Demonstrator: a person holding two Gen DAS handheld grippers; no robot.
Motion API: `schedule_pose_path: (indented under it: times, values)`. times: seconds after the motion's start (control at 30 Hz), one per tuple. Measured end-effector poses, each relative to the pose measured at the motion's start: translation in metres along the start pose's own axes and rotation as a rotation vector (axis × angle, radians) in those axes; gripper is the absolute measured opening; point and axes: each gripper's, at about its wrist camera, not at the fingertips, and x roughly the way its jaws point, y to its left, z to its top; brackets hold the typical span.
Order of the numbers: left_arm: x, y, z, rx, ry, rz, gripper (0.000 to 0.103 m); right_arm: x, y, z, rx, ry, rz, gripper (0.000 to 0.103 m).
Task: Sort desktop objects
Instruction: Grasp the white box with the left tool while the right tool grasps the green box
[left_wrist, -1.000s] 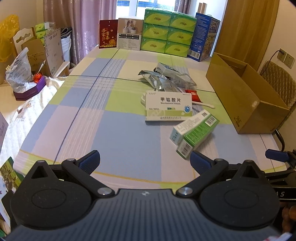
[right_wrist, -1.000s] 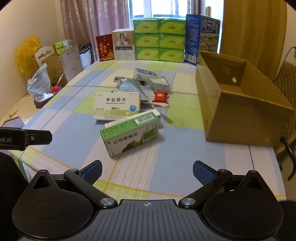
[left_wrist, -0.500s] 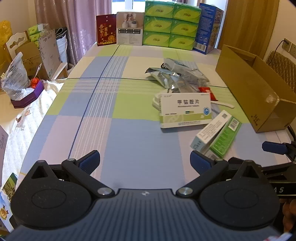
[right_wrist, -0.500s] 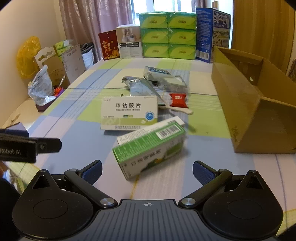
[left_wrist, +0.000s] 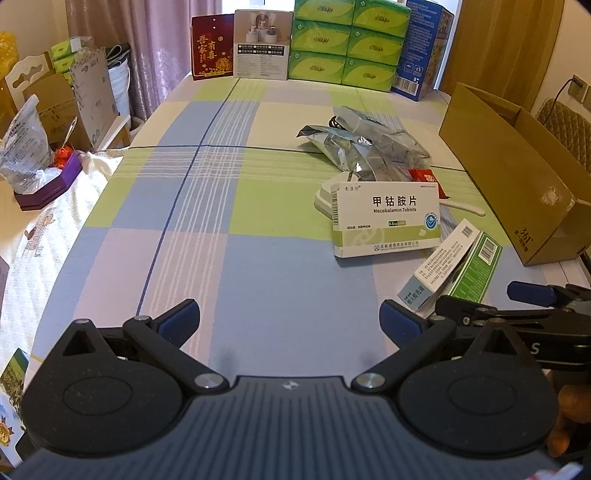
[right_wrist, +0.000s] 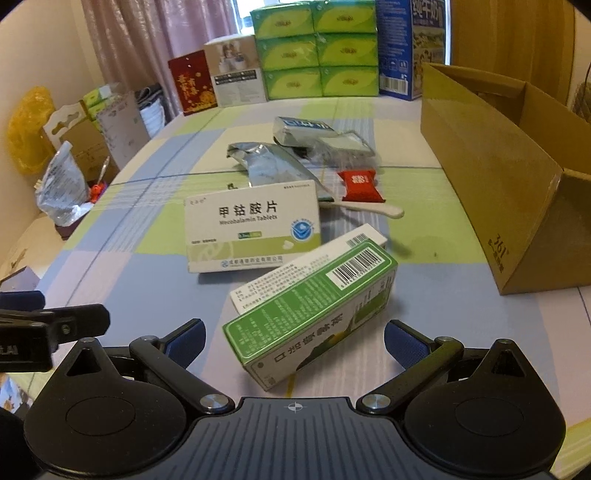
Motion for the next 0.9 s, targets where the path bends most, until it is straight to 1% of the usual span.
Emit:
schedule_pose_path:
  times: [0.03,0.1,0.17,0.23,0.27,0.3,0.4,0.53,0.57,0.67,0.73,0.77,0.8,0.83,0.9]
  values:
    - [0.001,0.0,0.0,0.002,0.0,-0.003,0.102,0.0,-0.001,-0.001,-0.002,-0.001,-0.006,0.1]
    - [0.002,0.0,0.0,0.003,0.002,-0.018,0.102,0.0,-0.004,-0.002,-0.006,-0.002,-0.011,0.092]
    - [0.005,0.0,-0.001,0.002,0.011,-0.037,0.102,-0.002,-0.007,-0.004,-0.008,-0.001,-0.014,0.088]
    - [0.008,-0.003,-0.001,0.006,0.016,-0.043,0.102,-0.004,-0.011,-0.006,-0.011,0.0,-0.03,0.082]
    - [0.009,-0.004,-0.001,0.009,0.016,-0.046,0.102,-0.006,-0.013,-0.006,-0.008,0.001,-0.041,0.076]
    - [0.009,-0.005,-0.001,0.01,0.016,-0.048,0.102,-0.008,-0.016,-0.007,-0.005,0.001,-0.05,0.074]
    - [0.009,-0.008,0.0,0.021,0.011,-0.064,0.102,-0.012,-0.025,-0.008,-0.002,-0.008,-0.084,0.07]
    - [0.013,-0.017,0.003,0.058,0.006,-0.083,0.102,-0.014,-0.036,-0.008,0.025,-0.02,-0.131,0.067]
    - [0.014,-0.019,0.004,0.069,0.008,-0.087,0.102,-0.014,-0.039,-0.007,0.035,-0.027,-0.132,0.067]
    - [0.02,-0.023,0.006,0.074,0.015,-0.106,0.101,-0.018,-0.041,-0.005,0.063,-0.044,-0.092,0.067]
    - [0.023,-0.025,0.007,0.075,0.014,-0.119,0.101,-0.016,-0.038,-0.004,0.037,-0.05,-0.106,0.067]
    - [0.024,-0.027,0.007,0.082,0.013,-0.128,0.101,-0.014,-0.038,-0.004,0.034,-0.047,-0.108,0.063]
    - [0.025,-0.028,0.008,0.092,0.01,-0.139,0.101,-0.01,-0.04,-0.003,0.039,-0.04,-0.108,0.054]
    - [0.027,-0.031,0.008,0.106,0.007,-0.149,0.101,-0.007,-0.043,-0.002,0.044,-0.032,-0.104,0.051]
    - [0.029,-0.037,0.009,0.134,0.006,-0.164,0.101,-0.005,-0.046,-0.002,0.035,-0.029,-0.111,0.038]
